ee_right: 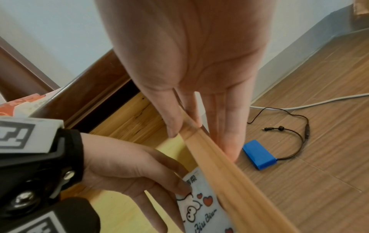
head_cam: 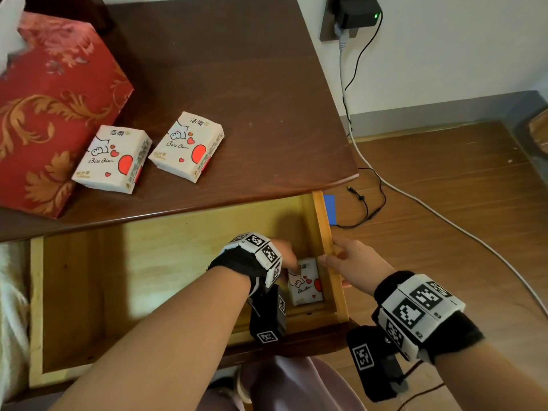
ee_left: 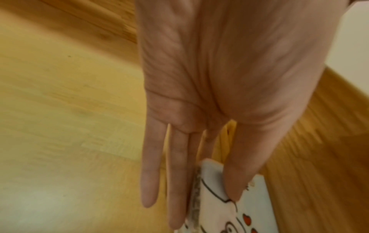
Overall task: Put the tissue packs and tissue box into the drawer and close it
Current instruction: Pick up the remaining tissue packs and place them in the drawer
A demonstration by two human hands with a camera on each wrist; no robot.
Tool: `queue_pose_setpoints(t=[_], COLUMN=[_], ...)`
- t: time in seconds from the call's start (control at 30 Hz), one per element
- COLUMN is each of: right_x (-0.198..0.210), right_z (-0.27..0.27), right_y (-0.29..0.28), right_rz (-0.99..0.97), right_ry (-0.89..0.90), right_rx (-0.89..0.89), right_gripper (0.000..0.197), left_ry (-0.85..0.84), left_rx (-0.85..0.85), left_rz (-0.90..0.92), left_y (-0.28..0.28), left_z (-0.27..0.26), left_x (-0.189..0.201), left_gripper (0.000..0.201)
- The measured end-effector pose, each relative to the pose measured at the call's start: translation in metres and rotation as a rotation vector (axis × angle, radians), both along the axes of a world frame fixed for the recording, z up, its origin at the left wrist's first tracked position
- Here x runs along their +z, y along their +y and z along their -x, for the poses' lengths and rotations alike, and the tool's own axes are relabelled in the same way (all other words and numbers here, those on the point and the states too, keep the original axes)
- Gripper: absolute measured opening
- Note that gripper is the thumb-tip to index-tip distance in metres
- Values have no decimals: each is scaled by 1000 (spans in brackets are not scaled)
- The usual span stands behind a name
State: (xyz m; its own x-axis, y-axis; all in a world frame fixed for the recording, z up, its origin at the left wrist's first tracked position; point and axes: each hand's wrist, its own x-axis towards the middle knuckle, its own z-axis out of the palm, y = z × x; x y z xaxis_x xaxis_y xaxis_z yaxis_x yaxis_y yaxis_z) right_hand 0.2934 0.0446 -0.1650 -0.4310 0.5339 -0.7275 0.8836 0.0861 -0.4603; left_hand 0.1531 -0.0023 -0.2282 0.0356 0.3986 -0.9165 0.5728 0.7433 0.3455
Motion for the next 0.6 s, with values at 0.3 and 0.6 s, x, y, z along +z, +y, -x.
queue_pose_setpoints(t=[0.3,0.6], right_x=[18,87], right_z=[2,37], right_y=[-9,-33], right_rz=[-13,-285], right_ry=[-21,192], right_rx=[-35,-48], right_gripper=[37,38], left_ry=[243,479], left_rx=[-126,231], left_rz=[-315,-878], left_y=[-23,-88], left_z=[16,55], left_x=[65,174], left_gripper=[46,26])
